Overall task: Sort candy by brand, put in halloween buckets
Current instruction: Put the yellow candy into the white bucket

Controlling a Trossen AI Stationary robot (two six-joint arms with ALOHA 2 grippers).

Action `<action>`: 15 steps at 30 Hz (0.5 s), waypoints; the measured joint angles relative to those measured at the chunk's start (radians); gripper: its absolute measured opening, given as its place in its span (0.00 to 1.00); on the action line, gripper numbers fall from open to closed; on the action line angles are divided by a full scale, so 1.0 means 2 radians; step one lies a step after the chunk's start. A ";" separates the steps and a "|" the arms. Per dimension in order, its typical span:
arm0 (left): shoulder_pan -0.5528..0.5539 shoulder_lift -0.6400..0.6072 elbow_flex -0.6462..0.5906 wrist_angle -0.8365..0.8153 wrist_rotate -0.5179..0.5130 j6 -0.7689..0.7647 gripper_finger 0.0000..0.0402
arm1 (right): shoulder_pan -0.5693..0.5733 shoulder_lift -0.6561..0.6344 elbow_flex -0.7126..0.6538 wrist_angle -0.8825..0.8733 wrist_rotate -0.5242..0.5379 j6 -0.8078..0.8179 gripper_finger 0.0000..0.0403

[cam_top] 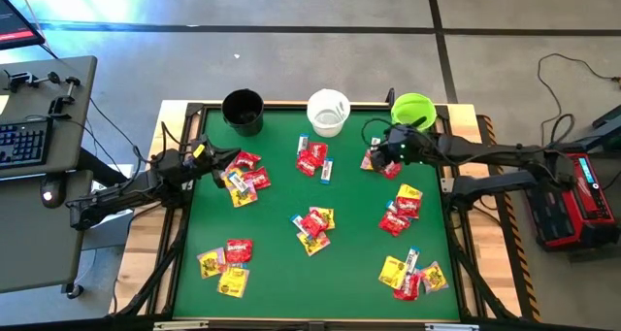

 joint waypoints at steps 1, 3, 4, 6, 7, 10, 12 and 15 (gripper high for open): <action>0.000 0.000 0.000 0.000 0.000 0.000 0.00 | 0.002 0.009 0.011 -0.017 0.007 0.007 0.36; 0.000 0.000 0.000 0.000 0.000 0.000 0.00 | 0.001 0.028 0.032 -0.048 0.011 0.023 0.36; 0.000 0.000 0.000 0.000 0.000 0.000 0.00 | 0.001 0.038 0.043 -0.062 0.012 0.026 0.36; 0.000 0.000 0.000 0.000 0.000 0.000 0.00 | 0.000 0.060 0.065 -0.091 0.013 0.035 0.36; 0.000 0.000 0.000 0.000 0.000 0.000 0.00 | -0.001 0.071 0.073 -0.104 0.014 0.035 0.36; 0.000 0.000 0.000 0.000 0.000 0.000 0.00 | -0.002 0.101 0.098 -0.134 0.021 0.035 0.36; 0.000 0.000 0.000 0.000 0.000 0.000 0.00 | -0.002 0.119 0.114 -0.151 0.039 0.035 0.36; 0.000 0.000 0.000 0.000 0.000 0.000 0.00 | -0.005 0.144 0.136 -0.173 0.048 0.032 0.36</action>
